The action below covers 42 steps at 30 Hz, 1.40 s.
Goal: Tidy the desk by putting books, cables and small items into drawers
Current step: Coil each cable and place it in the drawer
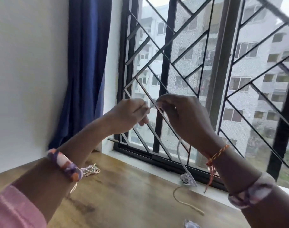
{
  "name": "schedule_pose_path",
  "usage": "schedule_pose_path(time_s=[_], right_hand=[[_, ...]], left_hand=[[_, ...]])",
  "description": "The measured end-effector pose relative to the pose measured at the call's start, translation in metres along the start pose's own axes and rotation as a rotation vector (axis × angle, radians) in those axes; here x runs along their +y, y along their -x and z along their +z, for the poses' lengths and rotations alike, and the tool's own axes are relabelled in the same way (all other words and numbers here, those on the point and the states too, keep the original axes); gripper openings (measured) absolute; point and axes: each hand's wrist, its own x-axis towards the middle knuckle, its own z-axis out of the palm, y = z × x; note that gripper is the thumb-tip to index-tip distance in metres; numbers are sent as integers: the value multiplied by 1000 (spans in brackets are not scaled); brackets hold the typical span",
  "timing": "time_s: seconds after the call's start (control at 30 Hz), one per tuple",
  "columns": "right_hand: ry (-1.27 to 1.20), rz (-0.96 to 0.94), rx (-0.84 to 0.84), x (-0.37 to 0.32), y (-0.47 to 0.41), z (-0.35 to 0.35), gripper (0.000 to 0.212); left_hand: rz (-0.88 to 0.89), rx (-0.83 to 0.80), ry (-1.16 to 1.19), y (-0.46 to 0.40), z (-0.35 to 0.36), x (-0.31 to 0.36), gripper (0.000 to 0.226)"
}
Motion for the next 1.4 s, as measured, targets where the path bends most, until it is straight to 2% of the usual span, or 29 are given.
schedule_pose_path(time_s=[0.03,0.1,0.2,0.37,0.4,0.47,0.53,0.57,0.67,0.73,0.8,0.87,0.9,0.97,1.0,1.03,1.07,1.13,1.2,1.27,1.33,1.4], right_hand=[[-24,-5,22,3,-3,-2,16],[-130,8,72,6,-8,-4,15],[-213,53,119,6,-12,-2,20],[-422,136,100,-7,-9,10,21],[-498,210,50,-10,-7,12,17],[-665,405,-85,-15,0,16,13],[-699,478,-220,-18,7,19,17],[-687,479,-295,-19,10,18,18],[-616,471,-531,-22,15,14,15],[-533,409,-591,-22,17,13,16],[-511,332,-541,-24,18,13,18],[-484,239,-446,-26,14,10,18],[-459,198,-386,-26,10,8,17],[-452,162,-257,-25,3,4,18],[-469,165,-202,-24,-2,2,18],[-490,174,-153,-23,-6,-1,18],[-508,184,-108,-22,-10,-4,17],[-539,195,-27,-19,-18,-13,14],[-554,198,23,-15,-21,-20,15],[-585,233,5,-14,-20,-20,20],[-605,311,-107,-18,-14,-16,27],[-560,365,-315,-24,-5,-14,25]], left_hand=[[-38,-136,109,4,0,5,23],[-90,-269,492,8,-4,15,24],[-75,-219,1021,9,-9,21,30],[-25,-252,1391,11,-6,29,25],[-4,-202,1490,10,-8,32,22],[7,31,1652,6,-15,36,24],[-18,273,1716,-1,-23,36,41],[-27,375,1709,-4,-26,33,43],[-92,661,1518,-10,-29,21,28],[-115,868,1177,-12,-33,10,26],[-128,962,793,-11,-37,-4,28],[-80,911,320,-6,-33,-20,26],[-42,824,62,-2,-31,-25,24],[6,533,-317,6,-26,-28,23],[5,365,-360,10,-24,-25,22],[-28,199,-268,14,-22,-18,23],[-83,55,-65,19,-20,-9,27],[-157,-117,450,28,-17,10,35],[-135,-140,854,36,-17,27,42],[-55,-170,1115,41,-19,43,43],[39,-139,1293,40,-21,58,39],[71,41,1435,33,-24,64,36]])
